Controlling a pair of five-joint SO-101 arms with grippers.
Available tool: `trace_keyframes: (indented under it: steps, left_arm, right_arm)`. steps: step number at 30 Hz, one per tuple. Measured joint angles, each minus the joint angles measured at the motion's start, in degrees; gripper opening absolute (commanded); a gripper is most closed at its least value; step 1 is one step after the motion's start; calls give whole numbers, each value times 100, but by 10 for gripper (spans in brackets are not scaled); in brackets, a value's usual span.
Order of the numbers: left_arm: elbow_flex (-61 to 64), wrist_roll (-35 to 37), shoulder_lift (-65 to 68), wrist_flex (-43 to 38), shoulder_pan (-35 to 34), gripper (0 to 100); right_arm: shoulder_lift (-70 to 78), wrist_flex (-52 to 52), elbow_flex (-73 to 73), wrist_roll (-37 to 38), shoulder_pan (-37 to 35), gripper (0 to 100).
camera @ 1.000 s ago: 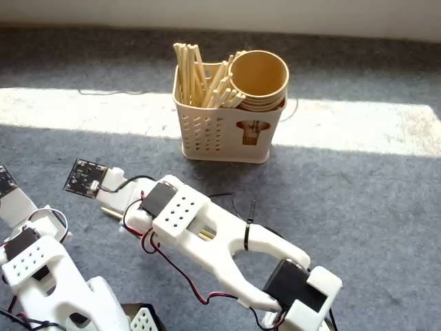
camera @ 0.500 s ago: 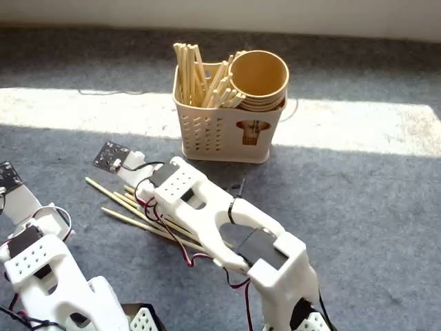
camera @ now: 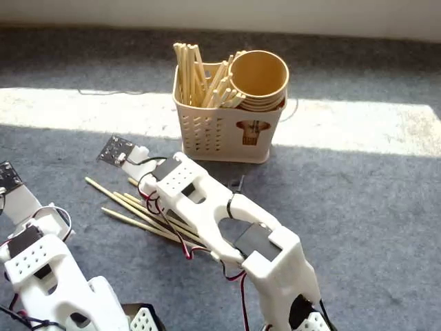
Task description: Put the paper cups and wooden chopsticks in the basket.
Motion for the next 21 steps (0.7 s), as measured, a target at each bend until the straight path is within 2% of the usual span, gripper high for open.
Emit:
trace_keyframes:
  steps: [8,16,21]
  left_arm:
    - [0,0,0,0,0,74]
    - [0,0,0,0,0,74]
    - [0,0,0,0,18,74]
  right_arm:
    - [-659,879,9,-316,-26,5]
    - [-2374,1574,343,-413,79,5]
    - [-3648,1723,598,-1020,79,5]
